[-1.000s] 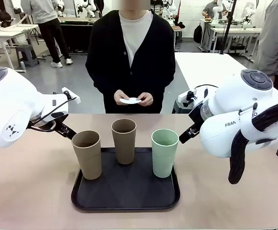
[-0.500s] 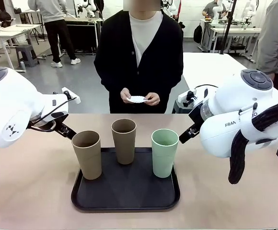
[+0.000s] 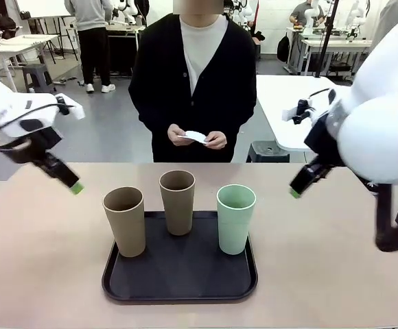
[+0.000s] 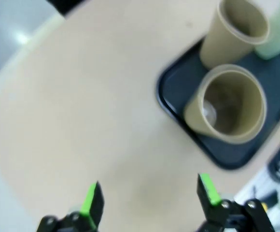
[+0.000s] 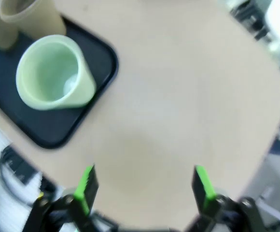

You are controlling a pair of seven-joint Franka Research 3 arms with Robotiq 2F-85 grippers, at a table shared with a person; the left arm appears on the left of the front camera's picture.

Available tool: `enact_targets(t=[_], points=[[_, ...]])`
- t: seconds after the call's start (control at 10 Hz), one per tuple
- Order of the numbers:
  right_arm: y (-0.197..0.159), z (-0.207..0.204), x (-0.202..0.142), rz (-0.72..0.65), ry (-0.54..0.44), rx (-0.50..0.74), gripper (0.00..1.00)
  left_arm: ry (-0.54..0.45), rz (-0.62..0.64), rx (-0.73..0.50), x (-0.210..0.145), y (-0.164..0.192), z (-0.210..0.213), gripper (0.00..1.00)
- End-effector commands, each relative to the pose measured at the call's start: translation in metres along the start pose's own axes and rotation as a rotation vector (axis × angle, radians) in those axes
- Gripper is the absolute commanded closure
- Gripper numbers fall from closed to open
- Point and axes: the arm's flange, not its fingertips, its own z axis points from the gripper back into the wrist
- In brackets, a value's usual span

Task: Place coasters on the table and set cups on them.
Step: Pick up one Reusable plastic cup and place it on a coaster set by the human.

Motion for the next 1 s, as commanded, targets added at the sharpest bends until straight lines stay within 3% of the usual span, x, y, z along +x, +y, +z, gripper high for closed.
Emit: enact_targets(t=[0.0, 0.1, 0.2, 0.3, 0.4, 0.5, 0.7, 0.8, 0.9], points=[[0.04, 0.031, -0.062, 0.0, 0.092, -0.062, 0.0, 0.117, -0.037, -0.031, -0.039, -0.018, 0.034, 0.0], [0.044, 0.023, -0.078, -0.01, 0.142, -0.109, 0.0, 0.13, -0.021, 0.007, -0.053, -0.029, 0.033, 0.0], [0.034, -0.001, -0.072, -0.021, 0.15, -0.211, 0.0, 0.144, 0.062, 0.076, -0.052, -0.033, 0.028, 0.0], [0.029, 0.047, -0.038, 0.001, 0.099, -0.048, 0.0, 0.109, -0.024, -0.037, -0.03, -0.018, 0.034, 0.0], [0.034, 0.053, -0.044, -0.003, 0.125, -0.108, 0.0, 0.129, -0.006, -0.01, -0.036, -0.024, 0.042, 0.0], [0.013, 0.037, -0.048, -0.1, -0.06, 0.35, 0.0, -0.045, -0.002, -0.346, -0.043, -0.004, 0.04, 0.0], [-0.065, 0.041, -0.093, -0.288, -0.445, 1.026, 0.0, -0.345, 0.123, -0.844, -0.074, 0.057, 0.06, 0.0], [-0.097, 0.037, -0.122, -0.407, -0.605, 1.177, 0.0, -0.456, 0.198, -0.995, -0.092, 0.089, 0.069, 0.0], [-0.128, 0.029, -0.149, -0.499, -0.657, 1.23, 0.0, -0.504, 0.277, -1.048, -0.111, 0.116, 0.062, 0.0]])
